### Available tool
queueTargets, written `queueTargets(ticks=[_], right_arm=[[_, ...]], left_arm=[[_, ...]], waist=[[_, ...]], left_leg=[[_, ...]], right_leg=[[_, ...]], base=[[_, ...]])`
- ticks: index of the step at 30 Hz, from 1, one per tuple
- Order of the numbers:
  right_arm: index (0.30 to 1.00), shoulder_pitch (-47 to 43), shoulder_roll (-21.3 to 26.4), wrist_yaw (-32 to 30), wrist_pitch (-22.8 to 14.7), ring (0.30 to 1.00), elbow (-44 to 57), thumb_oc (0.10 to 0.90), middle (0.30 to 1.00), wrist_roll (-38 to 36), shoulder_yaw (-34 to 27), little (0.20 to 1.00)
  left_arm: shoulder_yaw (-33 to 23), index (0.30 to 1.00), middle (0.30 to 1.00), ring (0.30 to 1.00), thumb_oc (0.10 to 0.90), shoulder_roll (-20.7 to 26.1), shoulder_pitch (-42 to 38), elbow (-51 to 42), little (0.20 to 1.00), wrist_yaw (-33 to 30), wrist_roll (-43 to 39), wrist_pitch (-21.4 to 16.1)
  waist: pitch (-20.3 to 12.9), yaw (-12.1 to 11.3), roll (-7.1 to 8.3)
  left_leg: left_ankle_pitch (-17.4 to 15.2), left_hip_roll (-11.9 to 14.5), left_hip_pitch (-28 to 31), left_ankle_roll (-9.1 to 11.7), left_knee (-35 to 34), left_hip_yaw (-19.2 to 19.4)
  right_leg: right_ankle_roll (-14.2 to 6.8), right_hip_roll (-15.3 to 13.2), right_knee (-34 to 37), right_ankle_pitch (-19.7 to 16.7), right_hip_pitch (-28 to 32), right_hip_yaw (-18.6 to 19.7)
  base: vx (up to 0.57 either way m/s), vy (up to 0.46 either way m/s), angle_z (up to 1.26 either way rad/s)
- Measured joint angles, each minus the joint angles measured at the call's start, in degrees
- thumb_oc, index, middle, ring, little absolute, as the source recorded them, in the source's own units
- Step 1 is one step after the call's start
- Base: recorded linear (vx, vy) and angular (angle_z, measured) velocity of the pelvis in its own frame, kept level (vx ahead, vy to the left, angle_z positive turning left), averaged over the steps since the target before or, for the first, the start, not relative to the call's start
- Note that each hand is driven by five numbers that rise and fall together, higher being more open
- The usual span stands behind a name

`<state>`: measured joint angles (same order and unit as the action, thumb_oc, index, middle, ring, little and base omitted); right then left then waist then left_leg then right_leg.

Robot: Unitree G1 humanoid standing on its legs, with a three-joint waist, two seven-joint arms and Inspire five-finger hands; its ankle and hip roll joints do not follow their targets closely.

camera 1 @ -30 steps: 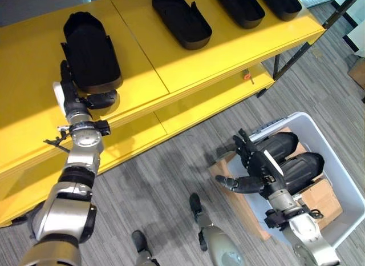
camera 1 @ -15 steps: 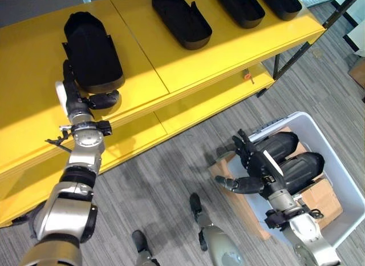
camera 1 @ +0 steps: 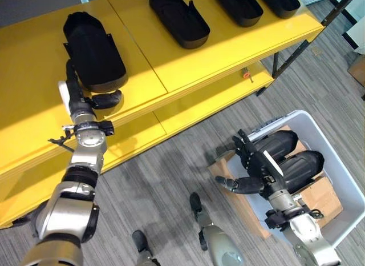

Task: Move parts from the plastic box to the shelf.

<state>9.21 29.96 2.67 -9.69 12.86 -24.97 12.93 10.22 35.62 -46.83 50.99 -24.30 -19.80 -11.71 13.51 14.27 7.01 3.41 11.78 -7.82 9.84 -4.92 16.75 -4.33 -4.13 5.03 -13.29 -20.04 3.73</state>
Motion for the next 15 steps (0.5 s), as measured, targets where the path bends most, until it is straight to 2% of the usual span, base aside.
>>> queueTargets(ticks=[15], right_arm=[[1.0, 0.8, 0.31, 0.55, 0.0, 1.0, 0.0, 0.9, 1.0, 0.0, -0.01, 1.0]], left_arm=[[0.71, 1.0, 1.0, 1.0, 0.9, 0.01, -0.07, 0.01, 1.0, 0.0, 0.01, -0.03]], waist=[[-0.02, -0.13, -0.25]], left_leg=[[0.01, -0.02, -0.07, -0.01, 0.0, -0.09]], right_leg=[[0.01, -0.04, 0.0, -0.04, -0.04, -0.03]], base=[[0.0, 0.0, 0.0]])
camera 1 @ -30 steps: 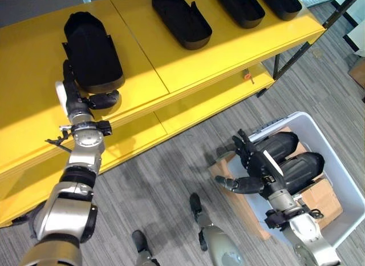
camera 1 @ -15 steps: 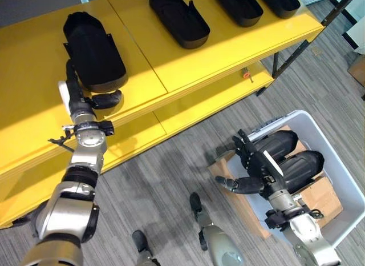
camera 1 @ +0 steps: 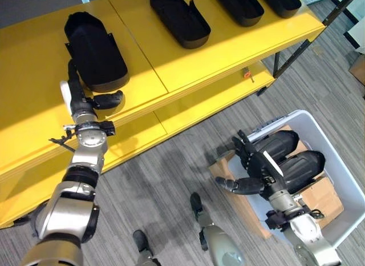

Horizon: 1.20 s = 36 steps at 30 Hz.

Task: Move parts from the plastic box to the shelf.

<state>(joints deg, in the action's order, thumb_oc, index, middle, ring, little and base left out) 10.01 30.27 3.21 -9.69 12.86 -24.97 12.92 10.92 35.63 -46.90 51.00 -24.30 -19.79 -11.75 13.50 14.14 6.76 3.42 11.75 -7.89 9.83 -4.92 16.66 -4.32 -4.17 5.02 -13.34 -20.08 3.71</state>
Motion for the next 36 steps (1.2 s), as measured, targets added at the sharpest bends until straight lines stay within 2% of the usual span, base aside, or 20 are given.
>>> queueTargets(ticks=[17, 23, 25, 28, 36], right_arm=[[1.0, -1.0, 1.61, 0.07, 0.01, 1.0, 0.0, 0.9, 1.0, 0.0, -0.04, 1.0], [1.0, -1.89, 1.67, 0.22, 0.02, 1.0, 0.0, 0.9, 1.0, 0.0, -0.2, 1.0], [1.0, -1.61, 1.69, 0.21, 0.04, 1.0, 0.0, 0.9, 1.0, 0.01, -0.53, 1.0], [1.0, -1.56, 1.76, 0.17, 0.11, 1.0, -0.01, 0.9, 1.0, 0.02, -0.76, 1.0], [1.0, -1.1, 1.72, 0.16, 0.25, 1.0, -0.02, 0.9, 1.0, 0.05, -2.4, 1.0]], left_arm=[[1.25, 1.0, 1.0, 1.0, 0.9, -1.51, 0.7, -1.14, 1.0, 2.32, -0.01, 0.45], [1.05, 1.0, 1.0, 1.0, 0.9, -3.39, 5.6, -5.46, 1.0, 5.01, 0.02, 0.35], [-0.13, 1.0, 1.0, 1.0, 0.9, -4.25, 9.94, -9.09, 1.0, 6.29, -0.05, 0.14], [-0.46, 1.0, 1.0, 1.0, 0.9, -5.9, 13.27, -11.41, 1.0, 6.71, -0.09, -0.31], [-4.61, 1.0, 1.0, 1.0, 0.9, -9.77, 23.99, -18.98, 1.0, 9.75, -0.25, -1.15]], waist=[[-0.02, -0.06, -0.64], [-0.03, -0.28, -1.56], [-0.01, -0.35, -2.77], [-0.06, -1.05, -3.78], [-0.58, -2.14, -5.57]], left_leg=[[0.19, -0.31, 0.92, -0.17, 0.0, 0.05], [0.27, -0.76, 2.14, -0.38, -0.01, -0.42], [0.34, -0.87, 2.37, -0.5, -0.02, -1.28], [0.35, -0.88, 3.02, -0.55, -0.02, -1.48], [0.02, -0.96, 4.16, -1.23, -0.02, -3.07]], right_leg=[[-0.09, -0.28, -0.01, -0.39, 0.72, 0.12], [-0.19, -0.82, 0.0, -0.41, 2.25, -0.17], [-0.29, -1.05, 0.0, -0.31, 2.98, -1.14], [-0.43, -1.13, 0.01, -0.17, 3.73, -1.43], [-0.39, -1.5, 0.02, 0.48, 5.83, -2.77]], base=[[-0.01, 0.0, -0.01], [-0.02, 0.004, 0.04], [-0.01, 0.011, 0.14], [-0.01, 0.008, 0.04], [-0.01, 0.016, 0.09]])
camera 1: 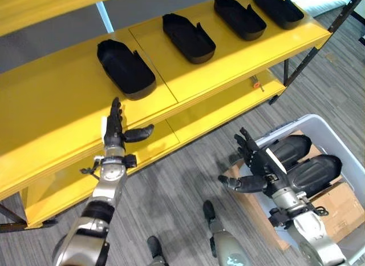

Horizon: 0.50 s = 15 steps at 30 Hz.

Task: Move parts from the plastic box to the shelf.

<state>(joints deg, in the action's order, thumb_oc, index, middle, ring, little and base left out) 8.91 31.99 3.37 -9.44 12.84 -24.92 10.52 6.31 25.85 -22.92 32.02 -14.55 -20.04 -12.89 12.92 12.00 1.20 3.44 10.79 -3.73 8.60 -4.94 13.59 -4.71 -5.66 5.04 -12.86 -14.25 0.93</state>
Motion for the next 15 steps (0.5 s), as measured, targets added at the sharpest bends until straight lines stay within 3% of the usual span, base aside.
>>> queueTargets(ticks=[3, 6, 11, 15], right_arm=[[1.0, 0.21, 0.0, -0.12, 0.09, 1.0, -0.01, 0.9, 1.0, 0.08, -1.33, 1.0], [1.0, 0.01, -0.04, -0.03, 0.74, 1.0, -0.01, 0.9, 1.0, 0.09, -2.34, 1.0], [1.0, 0.05, -0.5, -0.01, 1.91, 1.0, -0.01, 0.9, 1.0, 0.42, -4.39, 1.0], [1.0, 0.28, -1.81, -0.07, 2.25, 1.0, -0.15, 0.9, 1.0, 0.67, -5.94, 1.0]], left_arm=[[-0.6, 1.0, 1.0, 1.0, 0.9, -2.03, 7.29, -4.31, 1.0, 1.53, 0.05, -0.82], [-0.93, 1.0, 1.0, 1.0, 0.9, -4.39, 13.27, -5.62, 1.0, 2.39, -0.16, 1.6], [-1.95, 1.0, 1.0, 1.0, 0.9, -6.96, 26.38, -6.66, 1.0, 5.5, -2.65, 4.79], [-1.89, 1.0, 1.0, 1.0, 0.9, -7.01, 34.27, -15.36, 1.0, 8.87, -4.54, 5.46]], waist=[[-0.5, -1.31, -1.04], [-1.2, -1.66, -2.22], [-1.27, -4.06, -2.3], [-1.44, -6.27, -2.11]], left_leg=[[-0.03, -0.06, 1.24, -0.17, 0.0, -0.24], [-0.1, -0.14, 1.82, -0.28, 0.01, -1.39], [-0.01, -0.67, 2.93, -0.27, 0.04, -2.29], [-0.18, -1.91, 3.42, -1.24, 0.0, -4.27]], right_leg=[[-0.05, -0.14, 0.0, 0.37, 1.42, -0.41], [-0.28, -0.45, 0.02, 0.91, 2.78, -1.42], [-0.41, -1.06, 0.0, 0.99, 4.36, -2.04], [-1.07, -2.55, 0.0, 1.57, 6.2, -3.38]], base=[[0.0, 0.034, 0.1], [0.01, 0.042, 0.17], [0.01, 0.054, 0.1], [-0.01, 0.069, 0.24]])
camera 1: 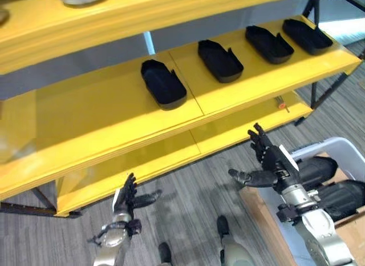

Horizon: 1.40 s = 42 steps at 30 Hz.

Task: Move parts from the plastic box to the shelf.

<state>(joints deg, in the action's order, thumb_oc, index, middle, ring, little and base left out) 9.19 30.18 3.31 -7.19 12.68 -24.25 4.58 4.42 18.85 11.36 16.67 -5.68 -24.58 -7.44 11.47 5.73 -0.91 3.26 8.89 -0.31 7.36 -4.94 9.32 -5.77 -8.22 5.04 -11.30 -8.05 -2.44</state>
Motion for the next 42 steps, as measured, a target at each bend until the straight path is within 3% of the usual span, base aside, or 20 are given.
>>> queueTargets(ticks=[6, 9, 14, 15, 18, 20, 21, 22, 23, 24, 25, 26, 27, 28, 30, 32, 36, 40, 42], right_arm=[[1.0, 1.83, -2.16, 0.51, 0.59, 1.0, -0.09, 0.9, 1.0, -0.2, -0.31, 1.0], [1.0, 5.45, -3.24, 0.5, 1.54, 1.0, -0.13, 0.9, 1.0, -0.25, -0.99, 1.0], [1.0, 6.95, -4.23, 1.03, 1.98, 1.0, -0.13, 0.9, 1.0, -0.24, -0.94, 1.0], [1.0, 7.06, -4.8, 1.17, 2.19, 1.0, -0.13, 0.9, 1.0, -0.23, -0.9, 1.0], [1.0, 6.61, -5.27, 1.27, 2.64, 1.0, -0.14, 0.9, 1.0, -0.19, 0.61, 1.0], [1.0, 3.68, -4.63, 1.02, 2.96, 1.0, -0.55, 0.9, 1.0, -0.13, 3.15, 1.0], [1.0, 2.32, -5.56, 0.72, 2.94, 1.0, -1.15, 0.9, 1.0, -0.12, 4.74, 1.0], [1.0, -0.51, -5.32, 0.31, 2.96, 1.0, -3.07, 0.9, 1.0, -0.11, 5.68, 1.0], [1.0, -1.09, -4.07, 0.02, 3.17, 1.0, -3.45, 0.9, 1.0, -0.12, 5.62, 1.0], [1.0, -1.12, -3.98, 0.08, 3.4, 1.0, -3.49, 0.9, 1.0, -0.12, 5.88, 1.0], [1.0, -1.18, -4.0, 0.14, 3.4, 1.0, -3.48, 0.9, 1.0, -0.12, 6.44, 1.0], [1.0, -1.4, -4.02, 0.41, 3.38, 1.0, -3.26, 0.9, 1.0, -0.13, 6.72, 1.0], [1.0, -1.6, -4.25, 0.27, 3.33, 1.0, -3.16, 0.9, 1.0, -0.14, 6.65, 1.0], [1.0, -1.58, -4.05, 0.05, 3.42, 1.0, -3.65, 0.9, 1.0, -0.14, 6.02, 1.0], [1.0, -0.9, -3.1, -0.88, 3.44, 1.0, -3.9, 0.9, 1.0, -0.3, 5.18, 1.0], [1.0, -0.53, -2.36, -0.88, 3.41, 1.0, -3.88, 0.9, 1.0, -0.31, 3.51, 1.0], [1.0, -0.04, -2.25, -2.22, 3.25, 1.0, -4.1, 0.9, 1.0, -0.6, 1.35, 1.0], [1.0, -0.35, -0.73, -3.36, 1.58, 1.0, -4.03, 0.9, 1.0, -0.57, 0.78, 1.0], [1.0, -0.36, -0.7, -3.85, 1.53, 1.0, -4.04, 0.9, 1.0, -0.58, 0.87, 1.0]], left_arm=[[-0.01, 1.0, 1.0, 1.0, 0.9, 0.04, 3.54, -4.96, 1.0, 3.82, -2.32, 0.09], [0.18, 1.0, 1.0, 1.0, 0.9, 0.29, 5.45, -9.12, 1.0, 5.66, -3.81, 0.47], [1.13, 1.0, 1.0, 1.0, 0.9, 1.43, 4.84, -11.09, 1.0, 6.45, -4.49, 1.19], [2.7, 1.0, 1.0, 1.0, 0.9, 4.24, 4.33, -12.46, 1.0, 6.67, -4.49, 1.19], [2.1, 1.0, 1.0, 1.0, 0.9, 5.77, 3.89, -13.02, 1.0, 6.45, -5.1, 1.11], [1.84, 1.0, 1.0, 1.0, 0.9, 6.61, 3.73, -12.87, 1.0, 6.05, -6.83, 1.15], [2.49, 1.0, 1.0, 1.0, 0.9, 7.62, 3.07, -12.61, 1.0, 5.9, -6.87, 1.29], [2.67, 1.0, 1.0, 1.0, 0.9, 5.21, 1.55, -11.05, 1.0, 5.96, -6.88, 1.73], [3.36, 1.0, 1.0, 1.0, 0.9, 2.22, -0.14, -11.11, 1.0, 5.85, -7.16, 2.38], [3.8, 1.0, 1.0, 1.0, 0.9, 1.87, 0.49, -12.52, 1.0, 5.84, -8.42, 2.37], [3.88, 1.0, 1.0, 1.0, 0.9, 2.35, 1.16, -13.37, 1.0, 6.14, -8.94, 2.3], [3.43, 1.0, 1.0, 1.0, 0.9, 3.06, 2.51, -14.03, 1.0, 5.98, -9.03, 2.3], [1.98, 1.0, 1.0, 1.0, 0.9, 3.03, 4.37, -13.79, 1.0, 5.88, -9.12, 2.31], [1.94, 1.0, 1.0, 1.0, 0.9, 2.12, 4.67, -11.46, 1.0, 5.61, -9.33, 2.73], [2.52, 1.0, 1.0, 1.0, 0.9, 1.7, 5.88, -11.14, 1.0, 5.78, -11.22, 3.5], [1.95, 1.0, 1.0, 1.0, 0.9, 0.36, 5.13, -11.14, 1.0, 5.72, -11.21, 3.37], [2.59, 1.0, 1.0, 1.0, 0.9, 0.07, 1.19, -11.02, 1.0, 5.81, -11.2, 3.33], [4.38, 1.0, 1.0, 1.0, 0.9, 0.04, -2.12, -11.11, 1.0, 5.14, -11.19, 3.13], [5.35, 1.0, 1.0, 1.0, 0.9, -0.05, -3.36, -10.92, 1.0, 4.89, -11.18, 3.13]], waist=[[-1.4, -1.63, 0.78], [-3.34, -1.51, 2.45], [-4.07, -0.94, 3.56], [-4.09, -1.04, 4.08], [-4.19, -1.38, 5.31], [-3.4, -3.04, 5.04], [-3.04, -3.27, 6.79], [-1.12, -3.77, 4.58], [-0.05, -3.09, 1.95], [0.17, -3.32, 0.78], [0.18, -4.46, 0.62], [-0.55, -4.97, 1.77], [-1.43, -5.34, 3.31], [-1.62, -5.03, 2.3], [-1.7, -3.33, 0.93], [-1.81, -2.58, 0.84], [-1.84, 0.66, 0.34], [-1.89, 2.73, -2.94], [-1.81, 3.09, -3.43]], left_leg=[[-0.17, -2.77, 1.48, -1.32, 0.01, -0.95], [-0.28, -5.23, 1.6, -3.01, 0.05, -1.94], [-0.34, -8.44, 1.58, -4.74, 0.09, -2.03], [-0.32, -9.78, 1.34, -5.37, 0.06, -1.68], [-0.71, -11.13, 1.66, -5.97, 0.3, 1.54], [-0.79, -9.17, 1.79, -6.19, 0.35, 6.48], [-1.68, -9.96, 1.84, -7.91, 1.79, 9.92], [-2.24, -8.21, 3.17, -8.07, 1.83, 11.35], [-1.57, -6.07, 4.04, -7.95, 1.49, 11.34], [-1.39, -4.66, 3.98, -7.77, 1.72, 11.68], [-1.1, -3.73, 4.53, -7.32, 1.29, 12.9], [-0.94, -3.2, 4.6, -6.59, 0.92, 14.02], [-0.75, -3.28, 4.49, -4.79, 0.79, 15.34], [-0.33, -1.86, 4.65, -3.88, 0.57, 15.47], [0.69, 1.12, 5.29, -2.88, 0.65, 14.75], [0.76, 4.18, 6.01, -2.95, 1.35, 15.74], [2.22, 7.29, 6.38, -3.93, 2.43, 15.41], [5.58, 9.63, 5.19, -0.11, 2.41, 15.45], [6.58, 10.4, 4.32, 0.81, 2.59, 15.43]], right_leg=[[-1.37, -2.59, -0.01, 0.73, 2.14, -1.12], [-2.47, -5.33, -0.01, 0.5, 2.91, -1.49], [-3.91, -8.29, -0.02, 0.08, 3.02, -1.32], [-4.33, -9.53, -0.02, -0.2, 2.35, -0.97], [-5.26, -10.14, -1.04, -2.31, -0.03, 0.46], [-3.08, -8.39, -3.31, -7.99, -4.73, -5.97], [-2.31, -8.25, 0.59, -9.17, -3.86, -15.49], [2.32, -9.44, -5.43, -0.2, -4.72, -21.35], [1.61, -10.77, -15.32, 1.97, -5.94, -23.0], [-0.01, -11.45, -22.62, 4.53, -6.8, -20.84], [-0.46, -11.2, -27.93, 7.1, -7.51, -17.39], [-1.53, -12.26, -28.79, 10.29, -5.7, -18.05], [-2.59, -11.92, -22.03, 10.98, -1.96, -18.7], [-2.56, -8.68, -13.6, 9.48, 1.98, -18.62], [-0.89, -3.95, -8.6, 7.83, 3.5, -18.25], [0.94, 0.27, -5.63, 6.68, 4.13, -15.72], [2.49, 3.42, -4.81, 7.36, 4.13, -14.47], [3.65, 6.24, -5.13, 7.69, 1.29, -12.14], [4.59, 6.76, -6.05, 7.69, -0.22, -11.75]], base=[[-0.02, 0.129, 0.15], [-0.06, 0.169, 0.19], [-0.07, 0.102, 0.07], [-0.07, 0.065, -0.05], [-0.14, 0.082, -0.57], [-0.1, 0.073, -1.17], [-0.08, -0.03, -1.3], [-0.01, -0.106, -0.85], [0.0, -0.149, -0.45], [0.07, -0.242, -0.26], [0.11, -0.276, -0.5], [0.14, -0.299, -0.82], [0.12, -0.24, -0.85], [0.14, -0.32, -0.66], [0.13, -0.323, -0.69], [0.13, -0.3, -0.91], [0.14, -0.229, -0.35], [0.05, -0.227, -0.38], [0.03, -0.235, -0.17]])
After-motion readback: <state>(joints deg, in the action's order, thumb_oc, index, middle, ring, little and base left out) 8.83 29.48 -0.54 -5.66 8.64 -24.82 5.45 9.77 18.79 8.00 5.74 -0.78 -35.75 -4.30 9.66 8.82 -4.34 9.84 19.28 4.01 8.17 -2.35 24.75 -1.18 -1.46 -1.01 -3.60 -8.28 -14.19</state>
